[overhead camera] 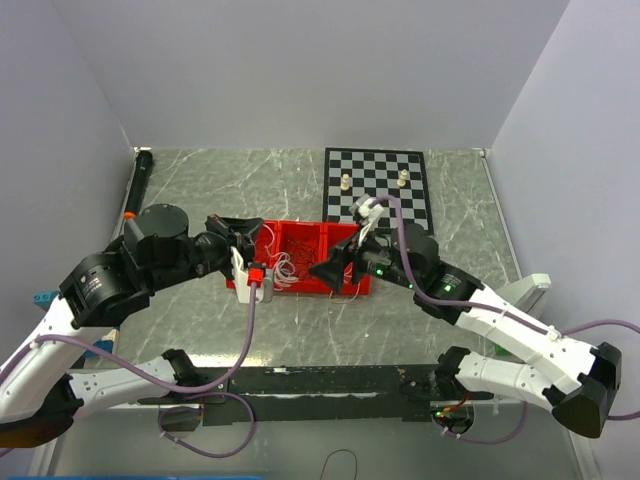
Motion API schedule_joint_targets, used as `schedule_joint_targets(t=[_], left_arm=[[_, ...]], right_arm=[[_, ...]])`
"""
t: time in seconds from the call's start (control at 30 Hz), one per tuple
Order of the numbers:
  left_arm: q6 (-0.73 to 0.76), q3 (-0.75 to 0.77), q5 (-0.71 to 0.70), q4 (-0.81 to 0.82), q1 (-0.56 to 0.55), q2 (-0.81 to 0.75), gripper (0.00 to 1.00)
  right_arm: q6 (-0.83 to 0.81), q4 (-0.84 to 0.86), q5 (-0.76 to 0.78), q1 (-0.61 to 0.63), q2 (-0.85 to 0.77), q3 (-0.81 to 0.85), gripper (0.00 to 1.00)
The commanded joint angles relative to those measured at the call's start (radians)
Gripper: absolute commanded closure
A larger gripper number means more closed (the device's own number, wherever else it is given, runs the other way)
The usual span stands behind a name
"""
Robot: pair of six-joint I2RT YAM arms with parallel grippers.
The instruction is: Untangle the cables
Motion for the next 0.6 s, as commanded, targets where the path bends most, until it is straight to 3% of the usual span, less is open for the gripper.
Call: schedule_joint_targets(t=[0.0, 0.2, 0.57], left_arm=[[0.104, -0.013, 0.016, 0.058, -0.006, -0.026, 0.99], [0.256, -0.119, -0.004, 0.109, -0.011, -0.1, 0.99], [0.41, -0.264, -0.016, 0.167, -0.012, -0.198, 0.99]], right_arm=[[-0.049, -0.034, 0.073, 0.031, 0.01, -0.008, 0.21], [0.025, -0.193, 0.349, 0.034, -0.004, -0.12, 0.2], [0.206, -0.282, 0.411, 0.038, 0.066, -0.255, 0.29]])
